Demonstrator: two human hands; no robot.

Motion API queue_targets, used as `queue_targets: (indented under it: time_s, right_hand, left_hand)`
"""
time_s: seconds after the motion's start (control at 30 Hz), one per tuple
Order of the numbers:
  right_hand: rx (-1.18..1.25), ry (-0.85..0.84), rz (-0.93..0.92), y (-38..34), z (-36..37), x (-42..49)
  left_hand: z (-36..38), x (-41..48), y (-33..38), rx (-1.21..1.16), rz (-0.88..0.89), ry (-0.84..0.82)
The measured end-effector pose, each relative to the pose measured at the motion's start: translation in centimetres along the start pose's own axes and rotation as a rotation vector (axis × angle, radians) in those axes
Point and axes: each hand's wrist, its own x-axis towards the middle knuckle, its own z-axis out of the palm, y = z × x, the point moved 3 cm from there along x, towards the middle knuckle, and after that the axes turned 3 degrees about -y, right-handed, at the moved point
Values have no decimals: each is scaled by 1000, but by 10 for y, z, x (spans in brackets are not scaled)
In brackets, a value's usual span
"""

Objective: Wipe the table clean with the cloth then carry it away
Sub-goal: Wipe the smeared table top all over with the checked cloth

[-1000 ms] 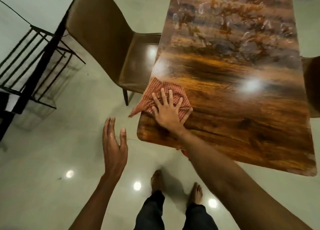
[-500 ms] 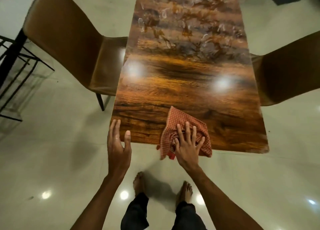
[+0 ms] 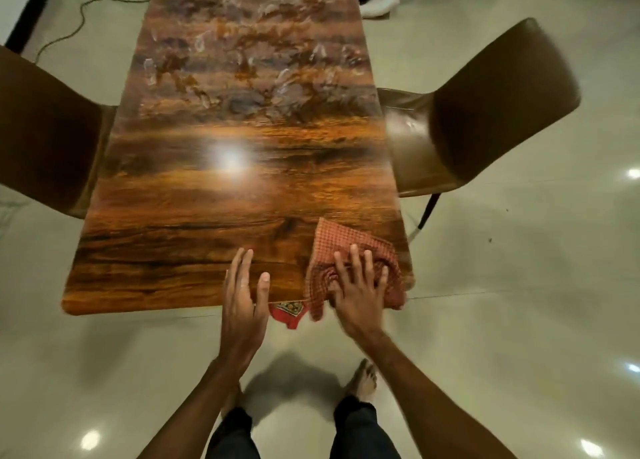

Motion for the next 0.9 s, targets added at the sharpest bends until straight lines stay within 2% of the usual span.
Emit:
queue_targets:
  time_s: [0.13,0.23,0.47,0.67,0.9]
  right_hand:
    - [-36,-10,-206,47,-12,11]
    - [-60,-60,-242,84,-33,37]
    - [-49,-81,-424,101,-33,41]
    - [-56,-115,-395,101,-75,167]
    - [-151,-117,-539,105,-96,255]
  left_hand:
    - [68,-11,50,32,15,-69]
    - [97,-4,79,33,14,-52]
    - [123,25,104,39,-4,16]
    - [137,76,119,21,-83,105]
    - [153,161,129,-51,-184,219]
